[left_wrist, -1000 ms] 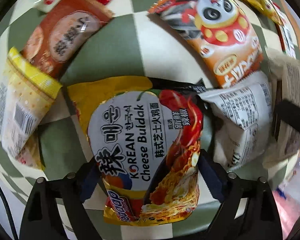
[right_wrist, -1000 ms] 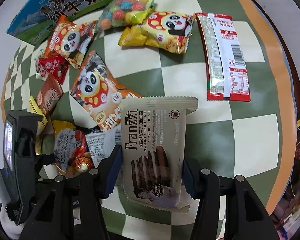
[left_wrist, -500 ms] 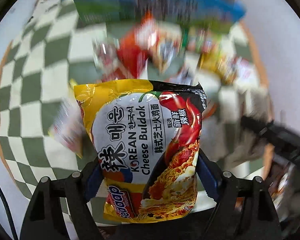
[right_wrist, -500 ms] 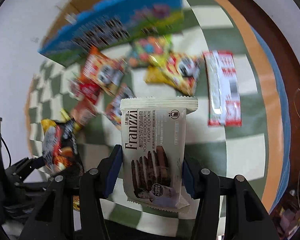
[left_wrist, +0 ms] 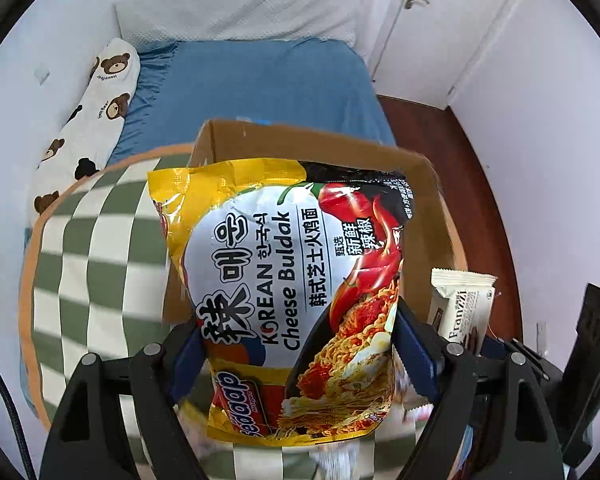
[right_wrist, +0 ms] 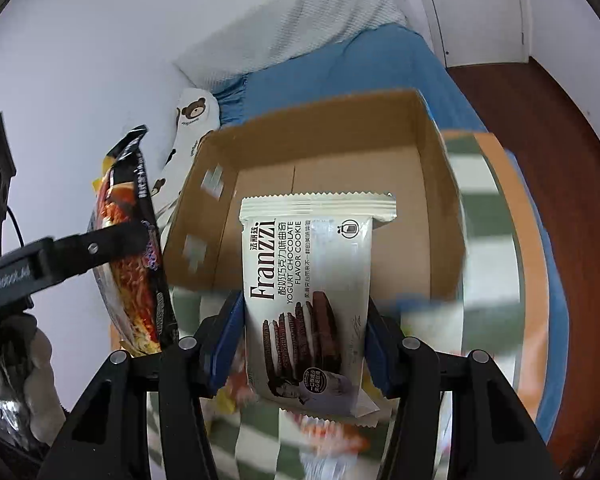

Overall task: Organize snacks
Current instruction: 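Carry both packs into the cardboard box and open both grippers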

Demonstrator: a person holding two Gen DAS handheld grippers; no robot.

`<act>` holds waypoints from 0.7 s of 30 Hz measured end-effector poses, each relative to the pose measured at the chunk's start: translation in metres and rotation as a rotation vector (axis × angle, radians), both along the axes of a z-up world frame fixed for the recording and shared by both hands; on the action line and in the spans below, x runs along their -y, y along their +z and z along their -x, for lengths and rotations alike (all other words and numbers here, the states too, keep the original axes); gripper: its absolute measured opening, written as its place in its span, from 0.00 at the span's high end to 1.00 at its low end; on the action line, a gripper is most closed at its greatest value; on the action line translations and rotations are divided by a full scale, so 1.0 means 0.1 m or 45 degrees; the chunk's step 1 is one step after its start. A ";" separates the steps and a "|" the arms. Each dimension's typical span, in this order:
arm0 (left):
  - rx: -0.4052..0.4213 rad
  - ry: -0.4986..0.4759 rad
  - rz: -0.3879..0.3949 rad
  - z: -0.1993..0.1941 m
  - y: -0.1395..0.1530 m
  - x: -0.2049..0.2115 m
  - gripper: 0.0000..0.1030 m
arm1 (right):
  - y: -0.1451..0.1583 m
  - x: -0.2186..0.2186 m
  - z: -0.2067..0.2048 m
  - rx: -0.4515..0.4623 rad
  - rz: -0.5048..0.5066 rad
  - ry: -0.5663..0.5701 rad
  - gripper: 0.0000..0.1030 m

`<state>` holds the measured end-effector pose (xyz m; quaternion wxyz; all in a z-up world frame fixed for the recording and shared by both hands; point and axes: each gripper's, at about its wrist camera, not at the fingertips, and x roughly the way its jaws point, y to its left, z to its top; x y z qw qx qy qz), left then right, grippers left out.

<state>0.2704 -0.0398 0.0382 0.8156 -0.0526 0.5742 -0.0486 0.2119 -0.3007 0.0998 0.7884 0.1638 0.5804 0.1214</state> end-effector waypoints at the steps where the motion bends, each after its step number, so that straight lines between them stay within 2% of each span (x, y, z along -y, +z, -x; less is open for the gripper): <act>1: -0.022 0.008 -0.005 -0.13 -0.04 0.00 0.20 | -0.05 -0.01 -0.17 -0.004 0.003 0.002 0.45; 4: -0.118 0.030 -0.022 -0.63 -0.35 -0.04 0.20 | -0.28 -0.09 -0.61 -0.026 0.024 0.013 0.45; 9: -0.254 0.020 -0.056 -1.20 -0.95 -0.09 0.20 | -0.74 -0.24 -1.19 -0.100 0.067 0.042 0.45; 13: -0.323 0.009 -0.086 -1.47 -1.28 -0.08 0.20 | -1.11 -0.31 -1.51 -0.157 0.085 0.061 0.45; 18: -0.381 -0.014 -0.103 -1.71 -1.50 -0.05 0.19 | -1.50 -0.39 -1.78 -0.211 0.102 0.095 0.42; 19: -0.393 -0.019 -0.095 -1.72 -1.53 -0.05 0.19 | -1.57 -0.40 -1.82 -0.225 0.107 0.095 0.28; 20: -0.402 -0.026 -0.091 -1.73 -1.55 -0.04 0.19 | -1.64 -0.41 -1.87 -0.237 0.119 0.103 0.10; 21: -0.412 -0.030 -0.089 -1.73 -1.58 -0.03 0.18 | -1.68 -0.42 -1.88 -0.242 0.123 0.108 0.06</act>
